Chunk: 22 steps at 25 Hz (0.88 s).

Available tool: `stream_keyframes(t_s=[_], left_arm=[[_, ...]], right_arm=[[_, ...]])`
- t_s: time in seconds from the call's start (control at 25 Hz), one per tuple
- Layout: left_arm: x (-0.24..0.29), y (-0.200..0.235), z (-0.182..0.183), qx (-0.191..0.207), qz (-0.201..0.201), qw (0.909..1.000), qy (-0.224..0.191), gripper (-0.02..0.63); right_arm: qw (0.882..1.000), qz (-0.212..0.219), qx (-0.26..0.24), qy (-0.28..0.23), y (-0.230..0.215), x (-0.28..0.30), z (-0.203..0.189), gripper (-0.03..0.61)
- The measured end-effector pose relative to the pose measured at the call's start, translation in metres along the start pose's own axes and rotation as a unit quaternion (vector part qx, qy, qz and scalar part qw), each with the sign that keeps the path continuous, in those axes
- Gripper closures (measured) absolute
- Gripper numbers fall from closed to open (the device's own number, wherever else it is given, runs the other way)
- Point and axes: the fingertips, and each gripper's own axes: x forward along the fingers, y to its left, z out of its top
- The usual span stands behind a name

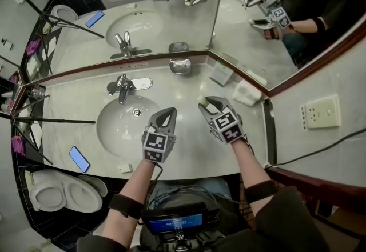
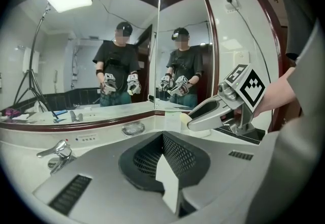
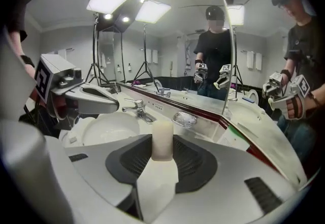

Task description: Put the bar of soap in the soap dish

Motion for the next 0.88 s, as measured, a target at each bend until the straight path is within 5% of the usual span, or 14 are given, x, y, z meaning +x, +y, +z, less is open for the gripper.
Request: stream_keyframes(t_s=[0.2,0.48,0.88], left_arm=[[0.026,0.023,0.007,-0.004,0.009,0.9999,-0.008,0.612],[0.065,0.056,0.000,-0.023,0.024,0.9993,-0.013,0.612],[0.107,0.091,-0.011,-0.047,0.056,0.9973,-0.013,0.612]], right_arm=[[0.993,-0.008,-0.113,0.039,-0.019,0.044,0.026,0.433],[0.959,-0.016,-0.272,0.082,-0.044,0.111,0.045,0.433],[0.925,-0.005,-0.359,0.124,-0.068,0.196,0.047,0.432]])
